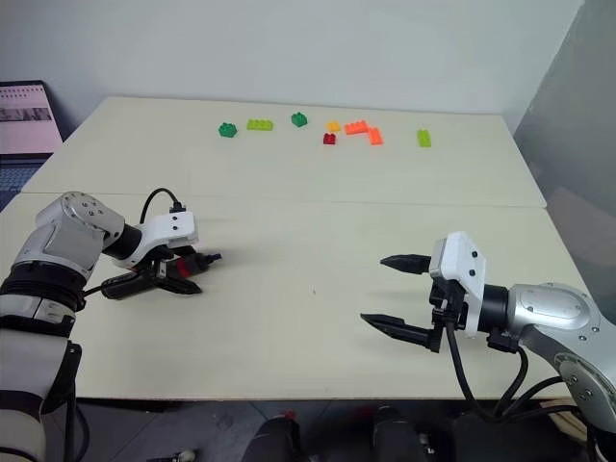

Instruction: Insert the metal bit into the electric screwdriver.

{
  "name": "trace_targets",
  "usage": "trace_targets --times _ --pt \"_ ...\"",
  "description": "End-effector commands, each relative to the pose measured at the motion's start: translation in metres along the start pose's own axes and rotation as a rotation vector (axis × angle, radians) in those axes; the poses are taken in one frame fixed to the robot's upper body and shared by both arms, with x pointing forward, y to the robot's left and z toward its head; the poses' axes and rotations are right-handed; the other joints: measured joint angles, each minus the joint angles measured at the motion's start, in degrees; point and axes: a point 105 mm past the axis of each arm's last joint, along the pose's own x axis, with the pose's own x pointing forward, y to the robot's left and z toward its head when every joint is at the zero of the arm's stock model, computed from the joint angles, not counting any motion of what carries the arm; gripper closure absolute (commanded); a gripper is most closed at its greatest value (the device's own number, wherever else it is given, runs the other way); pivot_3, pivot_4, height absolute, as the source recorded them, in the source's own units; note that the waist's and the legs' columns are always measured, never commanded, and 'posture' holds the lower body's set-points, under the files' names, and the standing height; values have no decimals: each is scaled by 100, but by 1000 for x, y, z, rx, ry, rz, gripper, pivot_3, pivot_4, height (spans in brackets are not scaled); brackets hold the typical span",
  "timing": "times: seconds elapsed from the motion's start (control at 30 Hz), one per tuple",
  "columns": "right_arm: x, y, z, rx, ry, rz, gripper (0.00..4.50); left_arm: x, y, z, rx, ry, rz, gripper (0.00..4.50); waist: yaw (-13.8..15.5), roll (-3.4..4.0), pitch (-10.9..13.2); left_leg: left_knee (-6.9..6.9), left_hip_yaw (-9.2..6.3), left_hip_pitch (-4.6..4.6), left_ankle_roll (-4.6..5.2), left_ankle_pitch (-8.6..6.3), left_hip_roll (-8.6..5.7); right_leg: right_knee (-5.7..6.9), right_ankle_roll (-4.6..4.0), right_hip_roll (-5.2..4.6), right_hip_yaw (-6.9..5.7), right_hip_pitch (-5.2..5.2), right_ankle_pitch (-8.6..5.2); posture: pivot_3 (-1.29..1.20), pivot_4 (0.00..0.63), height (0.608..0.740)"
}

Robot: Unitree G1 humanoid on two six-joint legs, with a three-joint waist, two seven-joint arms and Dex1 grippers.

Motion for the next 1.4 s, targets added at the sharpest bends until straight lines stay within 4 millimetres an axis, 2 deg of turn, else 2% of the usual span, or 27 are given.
trace_targets --times 0.03,0.1,0.13,0.17,0.23,0.37,0.4,0.47,0.73,0.83,0.9,1.1,1.3,1.4 --pt "-1 4 8 -38 -13 10 0 -2 5 2 3 22 21 66 0 0 0 0 -1 0 0 0 0 0 0 0 -1 1 0 0 150 740" --pt "0 5 8 -37 -13 10 0 1 4 2 0 21 13 428 0 0 0 0 -2 1 0 0 0 1 0 0 -2 2 0 0 150 740" --pt "0 5 8 -38 -13 11 0 2 3 2 4 24 5 440 -1 0 0 0 -2 1 1 1 0 1 0 0 -2 2 0 0 150 740" --pt "0 5 8 -38 -12 12 0 4 1 3 5 22 -7 882 -1 0 0 0 -3 1 1 1 0 2 0 0 -2 2 0 0 150 740" --pt "0 5 8 -38 -10 12 0 5 -1 4 4 18 -20 1148 0 2 -1 0 -4 1 1 1 0 2 0 0 -3 4 0 0 150 740" --pt "0 5 8 -38 -8 11 0 5 -2 5 3 21 -25 2208 -1 2 -1 0 -4 2 1 1 0 2 0 0 -4 5 0 0 150 740" --pt "-1 5 8 -38 -8 10 0 5 -2 4 5 25 -24 2283 -1 2 -1 0 -4 2 1 1 0 1 0 -1 -4 5 0 0 150 740" --pt "-1 5 8 -38 -7 9 0 5 -3 5 3 25 -28 2770 -1 2 -1 0 -4 1 1 1 0 1 0 -1 -4 5 0 0 150 740" --pt "-1 4 8 -40 -6 5 0 -2 -4 9 30 6 -16 2832 0 2 -1 0 -6 1 1 1 0 1 0 -1 -5 5 0 0 150 740" --pt "-2 3 8 -40 -6 0 0 -15 1 32 61 -98 18 2832 1 2 -1 0 -6 0 1 1 0 1 0 -1 -6 5 0 0 150 740" --pt "-2 3 8 -40 -4 -5 0 -26 0 58 74 -220 24 2832 13 1 0 0 -10 -3 1 1 0 1 0 -1 -9 4 0 0 150 740" --pt "-4 1 8 -40 -1 -18 0 -44 -18 124 83 -549 -7 2832 101 1 0 4 -23 -15 -1 2 0 -1 0 -2 -24 2 0 0 150 740" --pt "-8 -2 9 -47 6 -33 0 -46 -27 168 66 -783 37 2832 123 1 0 7 -32 -13 -1 2 0 1 0 -2 -30 5 0 0 150 740" --pt "-10 -3 11 -52 10 -40 0 -36 -22 191 24 -918 133 2832 136 2 -1 8 -33 -9 -1 3 -2 2 -1 -2 -30 9 0 0 150 740"
